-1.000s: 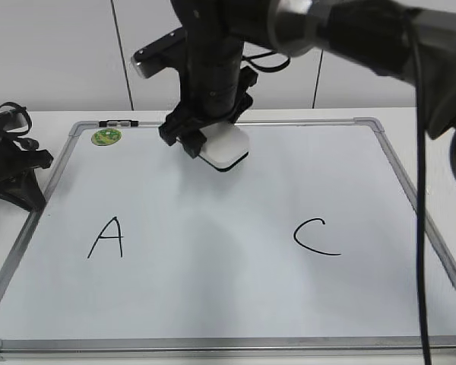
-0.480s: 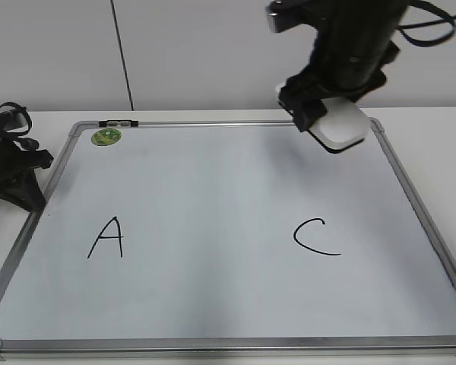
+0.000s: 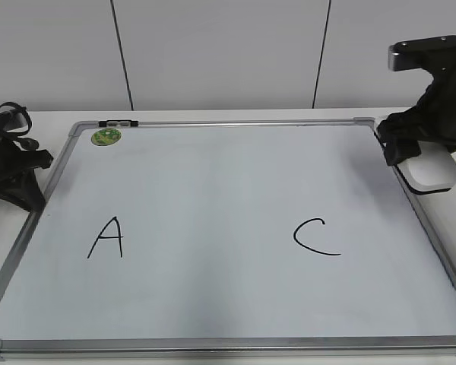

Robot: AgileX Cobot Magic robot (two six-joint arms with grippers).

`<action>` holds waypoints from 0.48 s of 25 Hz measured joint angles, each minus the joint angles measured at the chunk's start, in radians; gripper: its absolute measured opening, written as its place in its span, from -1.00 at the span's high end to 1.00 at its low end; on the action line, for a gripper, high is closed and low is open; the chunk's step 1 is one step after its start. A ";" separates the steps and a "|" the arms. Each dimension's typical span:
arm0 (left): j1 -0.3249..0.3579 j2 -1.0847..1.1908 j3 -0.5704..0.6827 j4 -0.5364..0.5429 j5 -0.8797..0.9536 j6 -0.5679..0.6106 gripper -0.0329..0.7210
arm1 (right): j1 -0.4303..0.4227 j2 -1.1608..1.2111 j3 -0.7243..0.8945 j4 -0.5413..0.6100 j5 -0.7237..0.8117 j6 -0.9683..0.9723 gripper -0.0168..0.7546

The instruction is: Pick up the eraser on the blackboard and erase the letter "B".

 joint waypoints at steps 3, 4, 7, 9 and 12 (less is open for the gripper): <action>0.000 0.000 0.000 0.000 0.000 0.000 0.76 | -0.053 0.013 0.009 0.024 -0.046 0.001 -0.44; 0.000 0.000 0.000 0.000 0.000 0.000 0.76 | -0.066 0.024 0.009 0.029 -0.057 0.001 -0.44; 0.000 0.000 0.000 0.000 0.000 0.000 0.76 | -0.087 0.067 0.009 0.033 -0.091 0.001 -0.44; 0.000 0.000 0.000 0.000 0.000 0.000 0.76 | -0.088 0.092 0.010 0.035 -0.114 0.001 -0.44; 0.000 0.000 0.000 0.000 0.000 0.000 0.76 | -0.088 0.131 0.011 0.045 -0.141 -0.001 -0.44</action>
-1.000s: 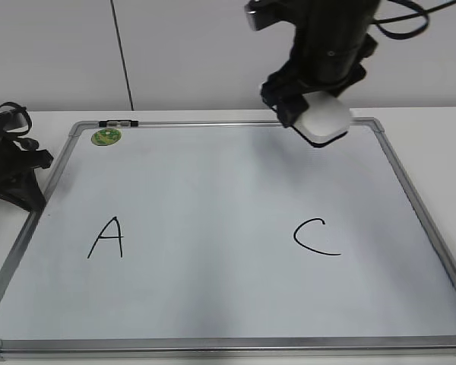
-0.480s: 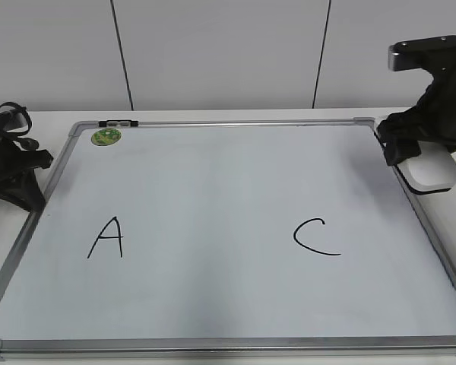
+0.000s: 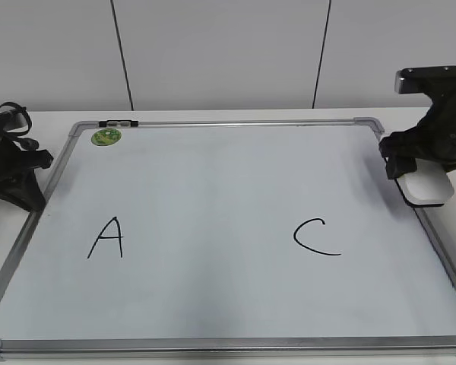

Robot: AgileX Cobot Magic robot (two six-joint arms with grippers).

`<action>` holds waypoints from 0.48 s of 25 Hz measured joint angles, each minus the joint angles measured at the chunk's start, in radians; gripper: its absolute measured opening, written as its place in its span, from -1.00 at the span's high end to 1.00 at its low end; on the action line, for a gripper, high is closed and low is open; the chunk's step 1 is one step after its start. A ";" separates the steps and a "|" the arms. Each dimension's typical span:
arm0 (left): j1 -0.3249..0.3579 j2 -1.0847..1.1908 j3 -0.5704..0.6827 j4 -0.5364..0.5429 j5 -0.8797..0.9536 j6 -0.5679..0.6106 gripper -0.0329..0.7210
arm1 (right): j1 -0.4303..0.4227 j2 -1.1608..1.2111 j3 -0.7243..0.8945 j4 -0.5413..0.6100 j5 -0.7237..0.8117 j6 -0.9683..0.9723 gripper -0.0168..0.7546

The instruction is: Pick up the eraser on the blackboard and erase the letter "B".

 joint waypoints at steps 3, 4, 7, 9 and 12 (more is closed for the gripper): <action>0.000 0.000 0.000 0.000 0.000 0.000 0.76 | 0.000 0.040 0.002 -0.001 -0.024 -0.002 -0.44; 0.000 0.000 0.000 0.000 0.000 0.000 0.76 | 0.000 0.052 0.002 -0.001 -0.036 -0.002 -0.44; 0.000 0.000 0.000 0.000 0.000 0.000 0.76 | 0.000 0.074 0.002 0.005 -0.072 -0.002 -0.44; 0.000 0.000 0.000 0.000 0.000 0.000 0.76 | 0.000 0.088 0.002 0.012 -0.093 -0.002 -0.44; 0.000 0.000 0.000 0.000 0.000 0.000 0.76 | 0.000 0.105 0.002 0.023 -0.114 -0.002 -0.44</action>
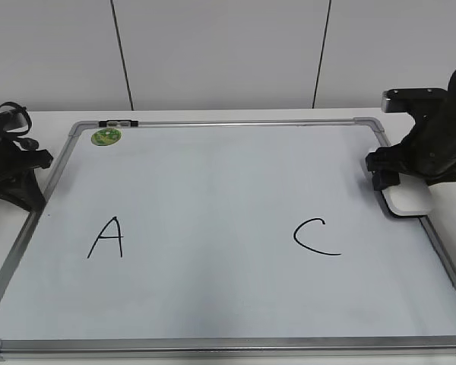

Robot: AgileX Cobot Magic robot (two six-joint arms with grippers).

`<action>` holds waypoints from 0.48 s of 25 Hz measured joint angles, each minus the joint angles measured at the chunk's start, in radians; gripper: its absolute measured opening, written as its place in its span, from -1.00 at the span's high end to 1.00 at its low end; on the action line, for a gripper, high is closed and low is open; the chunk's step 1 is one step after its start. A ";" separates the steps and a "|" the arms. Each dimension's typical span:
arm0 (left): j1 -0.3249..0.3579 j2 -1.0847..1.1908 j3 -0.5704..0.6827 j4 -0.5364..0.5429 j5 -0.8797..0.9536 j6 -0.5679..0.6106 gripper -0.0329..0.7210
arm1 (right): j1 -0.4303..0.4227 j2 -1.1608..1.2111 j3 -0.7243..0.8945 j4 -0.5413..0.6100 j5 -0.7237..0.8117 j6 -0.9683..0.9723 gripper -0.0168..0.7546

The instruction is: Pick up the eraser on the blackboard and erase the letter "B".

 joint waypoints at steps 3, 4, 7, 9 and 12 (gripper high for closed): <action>0.000 0.000 0.000 0.000 0.000 0.000 0.76 | 0.000 0.009 0.000 0.002 -0.008 0.000 -0.44; 0.000 0.000 0.000 0.000 0.000 0.000 0.76 | 0.000 0.010 0.000 0.002 -0.013 0.000 -0.44; 0.000 0.000 0.000 0.000 0.000 0.000 0.76 | 0.000 0.019 0.000 0.004 -0.024 -0.002 -0.44; 0.000 0.000 0.000 0.000 0.000 0.000 0.76 | 0.000 0.027 0.000 0.010 -0.026 -0.002 -0.44; 0.000 0.000 0.000 0.000 0.000 0.000 0.76 | 0.000 0.041 0.000 0.021 -0.026 -0.010 -0.44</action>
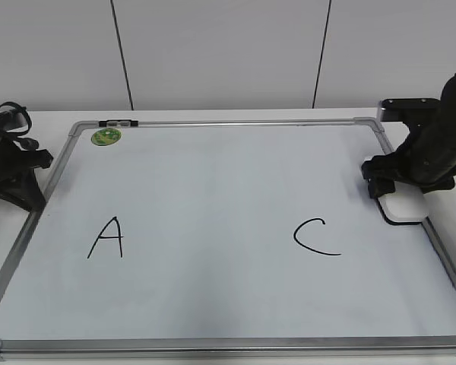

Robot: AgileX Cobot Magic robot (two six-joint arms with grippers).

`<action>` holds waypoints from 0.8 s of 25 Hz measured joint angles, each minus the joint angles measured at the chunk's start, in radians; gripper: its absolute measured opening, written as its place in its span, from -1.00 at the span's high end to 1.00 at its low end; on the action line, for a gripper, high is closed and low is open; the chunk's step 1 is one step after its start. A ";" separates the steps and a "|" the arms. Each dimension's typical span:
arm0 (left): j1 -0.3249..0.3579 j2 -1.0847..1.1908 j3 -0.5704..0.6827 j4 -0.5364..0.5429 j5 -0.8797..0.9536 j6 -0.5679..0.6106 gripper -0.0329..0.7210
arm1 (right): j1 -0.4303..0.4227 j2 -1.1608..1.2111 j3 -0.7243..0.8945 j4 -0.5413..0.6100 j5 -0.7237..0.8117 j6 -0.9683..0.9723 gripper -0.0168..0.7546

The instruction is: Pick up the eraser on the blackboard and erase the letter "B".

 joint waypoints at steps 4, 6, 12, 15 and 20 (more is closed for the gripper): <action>0.000 0.000 0.000 0.000 0.000 0.000 0.76 | 0.000 0.006 0.000 0.009 -0.001 -0.014 -0.48; 0.000 0.000 0.000 0.000 0.000 0.000 0.75 | 0.000 0.006 0.000 0.017 -0.003 -0.018 -0.57; 0.000 0.000 0.000 0.000 0.000 0.000 0.74 | 0.000 -0.015 0.000 0.021 0.003 -0.032 -0.63; 0.000 0.000 0.000 0.000 0.000 0.000 0.72 | 0.000 -0.068 0.000 0.003 0.010 -0.036 -0.63; 0.000 0.000 -0.005 -0.001 -0.002 0.002 0.59 | 0.000 -0.158 0.000 -0.019 0.049 -0.042 -0.63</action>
